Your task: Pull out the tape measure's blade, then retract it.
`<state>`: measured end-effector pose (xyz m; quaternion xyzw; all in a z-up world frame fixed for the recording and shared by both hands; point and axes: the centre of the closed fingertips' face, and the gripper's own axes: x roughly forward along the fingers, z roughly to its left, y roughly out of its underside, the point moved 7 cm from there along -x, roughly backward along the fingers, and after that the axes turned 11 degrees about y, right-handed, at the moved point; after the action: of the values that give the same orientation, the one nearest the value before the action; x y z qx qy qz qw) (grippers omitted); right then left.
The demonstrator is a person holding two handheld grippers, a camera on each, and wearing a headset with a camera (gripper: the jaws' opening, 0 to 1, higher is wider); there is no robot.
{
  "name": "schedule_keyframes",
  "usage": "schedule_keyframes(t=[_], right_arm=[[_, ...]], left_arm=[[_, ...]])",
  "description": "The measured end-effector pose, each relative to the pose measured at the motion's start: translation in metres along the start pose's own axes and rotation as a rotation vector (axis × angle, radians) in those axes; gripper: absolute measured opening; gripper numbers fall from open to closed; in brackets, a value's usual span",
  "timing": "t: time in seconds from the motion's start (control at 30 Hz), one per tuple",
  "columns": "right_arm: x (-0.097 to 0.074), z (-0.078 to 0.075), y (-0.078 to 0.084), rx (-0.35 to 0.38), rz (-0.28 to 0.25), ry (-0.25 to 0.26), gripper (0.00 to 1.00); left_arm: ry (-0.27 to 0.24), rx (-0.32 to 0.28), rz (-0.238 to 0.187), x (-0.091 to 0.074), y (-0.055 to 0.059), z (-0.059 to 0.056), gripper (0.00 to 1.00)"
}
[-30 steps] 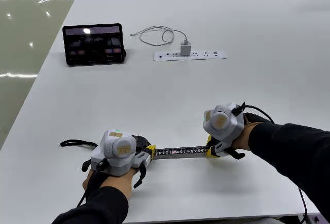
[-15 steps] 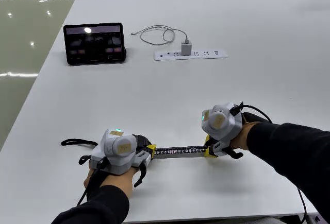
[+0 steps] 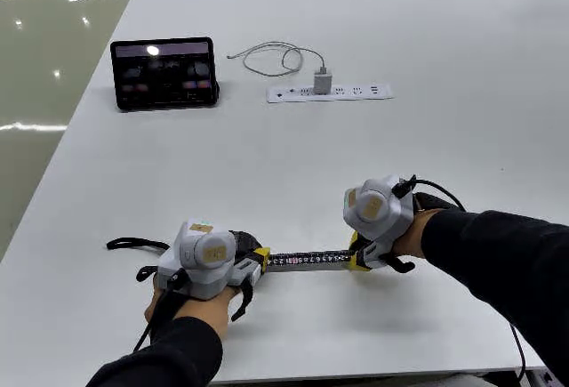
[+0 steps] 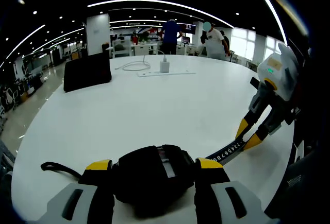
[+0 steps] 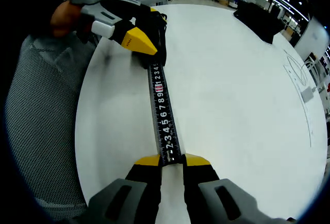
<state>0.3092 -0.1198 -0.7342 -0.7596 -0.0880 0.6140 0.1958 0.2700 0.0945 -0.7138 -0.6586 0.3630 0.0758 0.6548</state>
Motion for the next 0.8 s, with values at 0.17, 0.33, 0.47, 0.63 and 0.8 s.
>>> schedule_keyframes(t=[0.17,0.33,0.47,0.63,0.8], right_arm=[[0.000,0.001,-0.002,-0.007,-0.020,-0.006,0.11],[0.001,0.001,-0.006,0.007,-0.019,-0.001,0.11],[0.001,0.002,-0.007,0.018,-0.012,0.007,0.11],[0.002,0.002,-0.009,0.019,-0.011,0.004,0.11],[0.004,0.002,-0.011,0.010,-0.020,-0.002,0.11]], left_arm=[[0.001,-0.001,0.000,0.000,0.000,0.000,0.59],[0.002,-0.002,-0.001,0.000,0.000,0.000,0.59],[0.002,-0.004,-0.001,0.000,0.000,0.000,0.59],[0.004,-0.007,0.000,0.000,0.001,0.000,0.59],[0.005,-0.009,-0.001,0.000,0.001,0.000,0.59]])
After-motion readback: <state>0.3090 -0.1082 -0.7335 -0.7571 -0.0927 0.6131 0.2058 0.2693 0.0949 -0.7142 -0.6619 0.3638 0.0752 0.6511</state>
